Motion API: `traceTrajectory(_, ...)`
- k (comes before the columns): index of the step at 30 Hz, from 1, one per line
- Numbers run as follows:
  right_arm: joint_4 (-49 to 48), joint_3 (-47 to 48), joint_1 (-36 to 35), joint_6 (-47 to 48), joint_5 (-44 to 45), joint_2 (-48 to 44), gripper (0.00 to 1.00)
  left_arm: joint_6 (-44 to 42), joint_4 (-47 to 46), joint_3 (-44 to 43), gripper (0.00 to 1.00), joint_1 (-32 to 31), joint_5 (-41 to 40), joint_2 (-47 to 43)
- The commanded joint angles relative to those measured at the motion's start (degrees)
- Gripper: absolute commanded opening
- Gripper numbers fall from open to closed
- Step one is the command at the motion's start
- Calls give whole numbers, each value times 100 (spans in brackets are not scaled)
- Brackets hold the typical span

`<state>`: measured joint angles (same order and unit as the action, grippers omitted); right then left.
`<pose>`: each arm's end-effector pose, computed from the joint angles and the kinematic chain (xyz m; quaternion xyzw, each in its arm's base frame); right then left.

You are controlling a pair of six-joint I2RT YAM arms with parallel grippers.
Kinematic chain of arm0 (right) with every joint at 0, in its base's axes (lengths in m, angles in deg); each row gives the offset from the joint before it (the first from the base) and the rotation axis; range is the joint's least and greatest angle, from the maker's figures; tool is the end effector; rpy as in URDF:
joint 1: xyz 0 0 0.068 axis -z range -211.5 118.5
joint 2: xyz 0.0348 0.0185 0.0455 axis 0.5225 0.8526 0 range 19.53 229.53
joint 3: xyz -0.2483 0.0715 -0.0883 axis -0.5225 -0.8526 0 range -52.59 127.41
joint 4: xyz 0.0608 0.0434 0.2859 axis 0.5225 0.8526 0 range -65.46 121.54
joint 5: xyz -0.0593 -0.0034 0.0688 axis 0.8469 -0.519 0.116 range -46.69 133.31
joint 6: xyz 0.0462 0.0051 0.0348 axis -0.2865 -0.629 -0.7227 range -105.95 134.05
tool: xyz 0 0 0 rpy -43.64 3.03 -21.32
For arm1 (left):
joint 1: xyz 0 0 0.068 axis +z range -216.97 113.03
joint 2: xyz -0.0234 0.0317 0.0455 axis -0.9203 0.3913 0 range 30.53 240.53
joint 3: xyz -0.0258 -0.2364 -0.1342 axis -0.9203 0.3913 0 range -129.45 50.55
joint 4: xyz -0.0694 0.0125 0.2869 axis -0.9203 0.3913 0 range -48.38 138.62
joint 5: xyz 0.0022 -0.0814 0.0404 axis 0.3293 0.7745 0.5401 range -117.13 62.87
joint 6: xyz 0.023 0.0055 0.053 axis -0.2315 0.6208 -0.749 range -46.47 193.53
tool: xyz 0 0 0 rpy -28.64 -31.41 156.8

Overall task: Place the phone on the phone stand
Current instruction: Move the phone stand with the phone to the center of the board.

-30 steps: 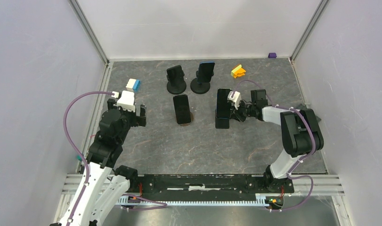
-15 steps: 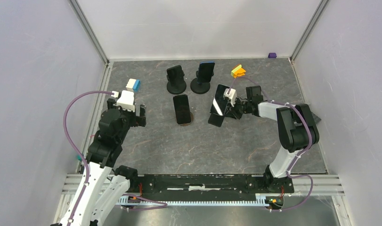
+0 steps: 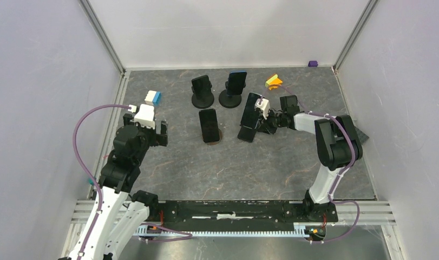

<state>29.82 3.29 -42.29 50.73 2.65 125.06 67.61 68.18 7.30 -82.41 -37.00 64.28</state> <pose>0.3674 0.0976 0.1063 -0.4558 0.7763 0.2596 0.3496 0.1730 -0.0404 0.3321 0.0983 0.7968 0.0198 0.5959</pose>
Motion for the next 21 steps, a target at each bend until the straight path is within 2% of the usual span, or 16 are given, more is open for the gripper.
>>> traceTrajectory(1, -60, -319, -28, -57, 233, -179, 24, 138, -99, -229, 100, 33, 107, -2)
traceTrajectory(9, -282, -902, -29, 53, 234, -876, 32, 146, -158, -143, 100, 33, 289, 53)
traceTrajectory(15, -318, -1305, -20, 92, 199, -1540, 36, 65, -152, -235, 100, -3, 1177, 341)
traceTrajectory(18, -819, -1517, 63, -427, 387, -1871, 34, 199, -161, -304, 100, -3, 1454, 441)
traceTrajectory(21, -1188, -1461, 252, -1333, 761, -1861, 26, 235, -191, -321, 100, -3, 1550, 458)
